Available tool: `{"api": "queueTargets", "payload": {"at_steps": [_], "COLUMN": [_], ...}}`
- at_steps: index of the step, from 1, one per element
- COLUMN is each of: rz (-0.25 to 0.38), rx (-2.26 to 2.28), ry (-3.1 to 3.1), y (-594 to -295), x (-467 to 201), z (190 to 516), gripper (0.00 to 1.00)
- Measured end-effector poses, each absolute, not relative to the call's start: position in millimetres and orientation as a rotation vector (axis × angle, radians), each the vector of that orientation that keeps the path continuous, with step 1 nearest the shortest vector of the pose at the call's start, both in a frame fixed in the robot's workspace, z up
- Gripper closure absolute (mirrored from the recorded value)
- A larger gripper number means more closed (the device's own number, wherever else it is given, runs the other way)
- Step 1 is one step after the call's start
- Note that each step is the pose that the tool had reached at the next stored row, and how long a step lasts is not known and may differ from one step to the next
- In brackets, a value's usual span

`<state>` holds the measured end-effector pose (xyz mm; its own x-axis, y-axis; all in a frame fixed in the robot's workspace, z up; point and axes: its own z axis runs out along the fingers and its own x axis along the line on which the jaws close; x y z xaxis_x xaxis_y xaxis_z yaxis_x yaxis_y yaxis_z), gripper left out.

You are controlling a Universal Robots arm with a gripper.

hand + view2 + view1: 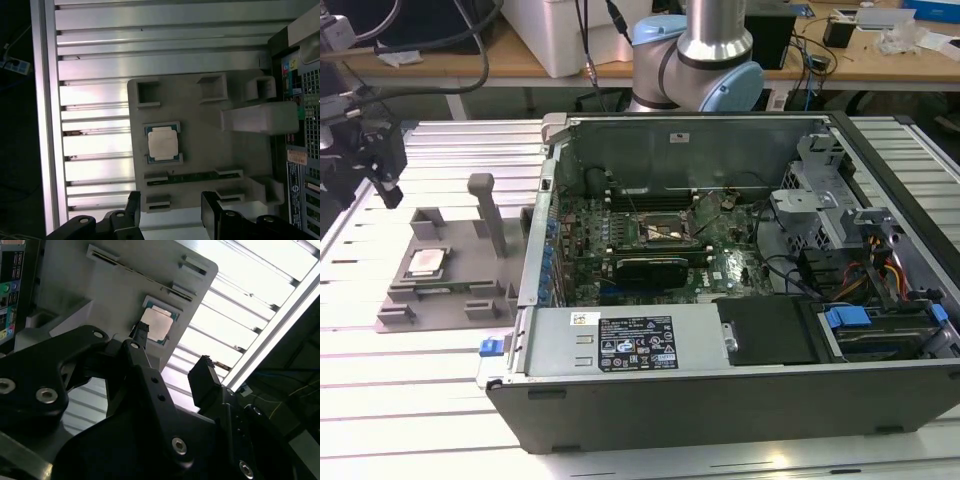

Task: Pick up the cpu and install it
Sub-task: 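Pick up the cpu and move it towards the insertion slot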

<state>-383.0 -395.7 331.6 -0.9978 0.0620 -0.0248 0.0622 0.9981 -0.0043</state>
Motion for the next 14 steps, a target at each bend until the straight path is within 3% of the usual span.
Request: {"api": "queueTargets", "payload": {"at_steps": [14], "rz": [-0.008], "rx": [0.097], "ry": [3.116], "y": [-395], "x": [-383], "z": [313], "gripper": [0.4]}}
